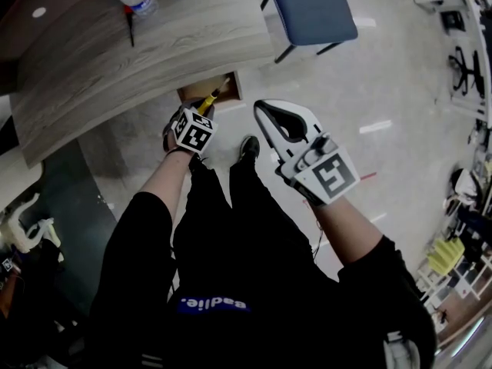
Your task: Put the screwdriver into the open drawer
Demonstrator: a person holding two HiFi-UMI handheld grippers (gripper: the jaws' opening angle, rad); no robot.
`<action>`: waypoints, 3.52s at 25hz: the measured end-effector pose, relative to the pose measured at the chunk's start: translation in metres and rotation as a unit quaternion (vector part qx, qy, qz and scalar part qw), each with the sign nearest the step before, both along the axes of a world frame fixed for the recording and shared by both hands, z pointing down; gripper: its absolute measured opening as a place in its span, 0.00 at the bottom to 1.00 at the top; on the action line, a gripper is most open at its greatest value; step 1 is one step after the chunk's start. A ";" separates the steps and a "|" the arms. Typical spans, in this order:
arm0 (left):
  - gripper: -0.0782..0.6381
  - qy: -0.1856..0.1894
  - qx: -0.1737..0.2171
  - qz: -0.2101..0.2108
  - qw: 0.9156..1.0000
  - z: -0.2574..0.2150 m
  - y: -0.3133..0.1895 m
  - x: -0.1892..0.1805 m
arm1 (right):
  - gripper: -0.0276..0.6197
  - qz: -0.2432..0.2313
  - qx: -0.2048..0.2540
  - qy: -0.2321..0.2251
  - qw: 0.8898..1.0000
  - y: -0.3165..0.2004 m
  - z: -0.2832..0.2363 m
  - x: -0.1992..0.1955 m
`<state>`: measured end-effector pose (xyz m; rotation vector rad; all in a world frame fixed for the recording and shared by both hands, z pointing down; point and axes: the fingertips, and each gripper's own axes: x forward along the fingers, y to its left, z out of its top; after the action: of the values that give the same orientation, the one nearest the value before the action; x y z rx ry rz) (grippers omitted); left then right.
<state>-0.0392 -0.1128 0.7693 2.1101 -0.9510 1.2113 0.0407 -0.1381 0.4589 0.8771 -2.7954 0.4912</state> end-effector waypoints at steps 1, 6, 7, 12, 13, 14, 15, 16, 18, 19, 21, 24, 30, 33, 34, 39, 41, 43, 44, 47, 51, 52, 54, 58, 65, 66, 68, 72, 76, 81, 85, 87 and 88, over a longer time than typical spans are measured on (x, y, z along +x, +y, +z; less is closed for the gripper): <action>0.24 -0.007 -0.003 0.005 1.000 0.004 0.001 0.000 | 0.08 0.001 0.000 0.000 1.000 0.000 0.001 0.001; 0.24 -0.030 -0.020 0.020 0.999 0.020 -0.001 0.001 | 0.08 -0.006 0.003 0.013 1.000 0.004 0.006 0.003; 0.24 -0.031 -0.026 0.016 0.999 0.022 -0.001 0.000 | 0.08 -0.008 0.001 0.015 1.000 0.006 0.007 0.003; 0.24 -0.048 -0.050 0.021 0.997 0.032 -0.003 0.001 | 0.08 -0.006 -0.002 0.016 1.000 0.006 0.012 0.007; 0.24 -0.052 -0.054 0.021 0.997 0.034 -0.004 0.000 | 0.08 -0.006 -0.002 0.017 1.000 0.006 0.012 0.007; 0.24 -0.056 -0.058 0.020 0.997 0.036 -0.005 -0.001 | 0.08 -0.006 -0.002 0.018 1.000 0.006 0.013 0.008; 0.24 -0.059 -0.062 0.019 0.996 0.038 -0.006 -0.001 | 0.08 -0.006 -0.002 0.019 1.000 0.007 0.013 0.009; 0.24 -0.061 -0.067 0.016 0.996 0.040 -0.007 -0.001 | 0.08 -0.008 -0.003 0.019 1.000 0.008 0.014 0.009; 0.24 -0.063 -0.077 0.009 0.995 0.044 -0.009 -0.001 | 0.08 -0.009 -0.006 0.019 1.000 0.011 0.016 0.011; 0.24 -0.064 -0.082 0.005 0.995 0.047 -0.010 -0.001 | 0.08 -0.008 -0.008 0.019 1.000 0.012 0.016 0.012; 0.24 -0.067 -0.092 -0.001 0.994 0.052 -0.010 -0.001 | 0.08 -0.007 -0.012 0.020 1.000 0.013 0.017 0.016; 0.24 -0.074 -0.107 -0.014 0.991 0.060 -0.010 -0.004 | 0.08 -0.002 -0.018 0.022 1.000 0.014 0.019 0.024; 0.24 -0.082 -0.130 -0.036 0.987 0.068 -0.013 -0.004 | 0.08 0.003 -0.020 0.026 0.999 0.013 0.022 0.036; 0.24 -0.085 -0.145 -0.048 0.985 0.076 -0.013 -0.003 | 0.08 0.002 -0.020 0.026 0.999 0.014 0.021 0.040; 0.24 -0.086 -0.147 -0.050 0.984 0.078 -0.014 -0.003 | 0.08 0.002 -0.021 0.027 0.999 0.014 0.022 0.041; 0.24 -0.095 -0.154 -0.055 0.982 0.084 -0.019 0.000 | 0.08 0.005 -0.026 0.030 0.999 0.013 0.025 0.049; 0.24 -0.096 -0.158 -0.063 0.981 0.085 -0.020 0.003 | 0.08 0.008 -0.026 0.030 0.999 0.012 0.025 0.052; 0.24 -0.093 -0.161 -0.070 0.980 0.087 -0.022 0.006 | 0.08 0.009 -0.025 0.032 0.999 0.012 0.026 0.055; 0.24 -0.092 -0.162 -0.073 0.980 0.087 -0.023 0.008 | 0.08 0.009 -0.025 0.032 0.999 0.011 0.026 0.057; 0.24 -0.089 -0.164 -0.081 0.979 0.090 -0.025 0.010 | 0.08 0.012 -0.027 0.033 0.999 0.010 0.027 0.061; 0.24 -0.097 -0.166 -0.084 0.978 0.095 -0.025 0.009 | 0.08 0.014 -0.029 0.034 0.999 0.008 0.030 0.066; 0.24 -0.096 -0.165 -0.085 0.978 0.097 -0.025 0.009 | 0.08 0.014 -0.029 0.035 0.999 0.008 0.030 0.067; 0.24 -0.094 -0.164 -0.088 0.978 0.098 -0.027 0.010 | 0.08 0.014 -0.030 0.034 0.999 0.008 0.031 0.068; 0.24 -0.101 -0.159 -0.092 0.978 0.099 -0.027 0.009 | 0.08 0.010 -0.027 0.035 0.999 0.008 0.031 0.067; 0.24 -0.101 -0.155 -0.093 0.978 0.097 -0.026 0.009 | 0.08 0.005 -0.027 0.041 0.999 0.011 0.029 0.066; 0.25 -0.100 -0.154 -0.092 0.979 0.097 -0.026 0.009 | 0.08 0.005 -0.026 0.041 0.999 0.011 0.028 0.066; 0.26 -0.097 -0.151 -0.089 0.980 0.096 -0.027 0.010 | 0.08 0.004 -0.025 0.042 0.999 0.012 0.028 0.065; 0.28 -0.087 -0.146 -0.089 0.981 0.091 -0.027 0.010 | 0.08 0.002 -0.024 0.043 0.999 0.014 0.026 0.064; 0.29 -0.074 -0.138 -0.091 0.983 0.082 -0.026 0.010 | 0.08 0.002 -0.020 0.042 0.999 0.017 0.018 0.060; 0.29 -0.051 -0.118 -0.093 0.987 0.063 -0.029 0.014 | 0.08 -0.001 -0.012 0.041 0.999 0.019 0.008 0.053; 0.29 -0.035 -0.091 -0.099 0.990 0.041 -0.034 0.013 | 0.08 -0.005 -0.001 0.037 0.999 0.023 -0.003 0.046; 0.29 -0.020 -0.082 -0.102 0.991 0.026 -0.032 0.015 | 0.08 -0.006 0.004 0.033 0.999 0.026 -0.011 0.042; 0.29 -0.010 -0.076 -0.103 0.992 0.019 -0.030 0.017 | 0.08 -0.006 0.006 0.032 0.999 0.028 -0.015 0.040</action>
<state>-0.0225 -0.1428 0.7881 1.8351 -1.0245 1.1627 0.0810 -0.1106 0.4442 0.8619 -2.7469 0.4376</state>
